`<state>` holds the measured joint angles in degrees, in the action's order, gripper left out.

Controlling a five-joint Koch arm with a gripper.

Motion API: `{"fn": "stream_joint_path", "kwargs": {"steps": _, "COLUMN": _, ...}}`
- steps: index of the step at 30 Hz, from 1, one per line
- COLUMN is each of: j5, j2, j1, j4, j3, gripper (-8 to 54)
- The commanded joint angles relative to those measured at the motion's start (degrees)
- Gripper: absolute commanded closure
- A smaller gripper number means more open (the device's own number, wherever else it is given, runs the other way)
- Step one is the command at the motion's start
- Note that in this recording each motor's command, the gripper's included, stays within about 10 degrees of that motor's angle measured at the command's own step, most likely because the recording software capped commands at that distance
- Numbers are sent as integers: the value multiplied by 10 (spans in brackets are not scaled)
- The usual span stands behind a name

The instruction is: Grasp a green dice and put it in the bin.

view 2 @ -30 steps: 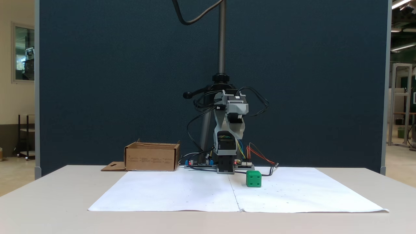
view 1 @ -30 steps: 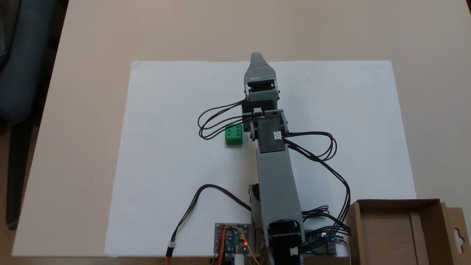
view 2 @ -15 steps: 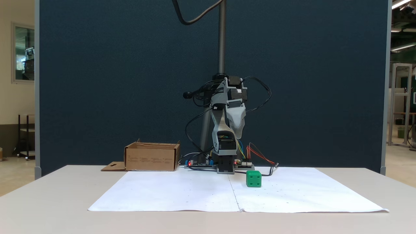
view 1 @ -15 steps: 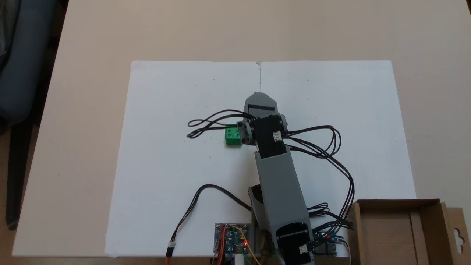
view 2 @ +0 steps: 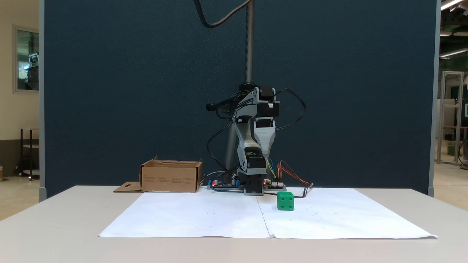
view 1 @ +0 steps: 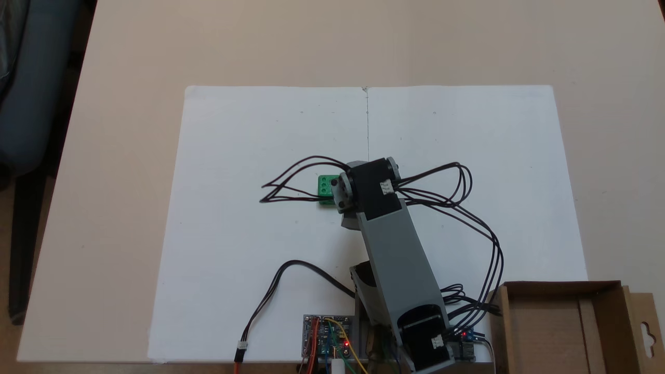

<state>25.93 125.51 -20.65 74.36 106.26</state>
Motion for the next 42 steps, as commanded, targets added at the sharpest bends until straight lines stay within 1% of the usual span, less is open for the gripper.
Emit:
{"fn": "stream_joint_path", "kwargs": {"steps": 1, "j5": 53, "j2": -11, "j1": -16, "j4": -26, "j3": -24, "gripper": 40}}
{"fn": "stream_joint_path", "kwargs": {"steps": 12, "j5": 68, "j2": -121, "j1": -47, "j4": -171, "j3": -24, "gripper": 40}}
{"fn": "stream_joint_path", "kwargs": {"steps": 20, "j5": 87, "j2": -175, "j1": -83, "j4": -197, "j3": -24, "gripper": 40}}
{"fn": "stream_joint_path", "kwargs": {"steps": 32, "j5": 114, "j2": -185, "j1": -67, "j4": -206, "j3": -16, "gripper": 38}}
{"fn": "stream_joint_path", "kwargs": {"steps": 42, "j5": 139, "j2": -201, "j1": -91, "j4": -207, "j3": -4, "gripper": 37}}
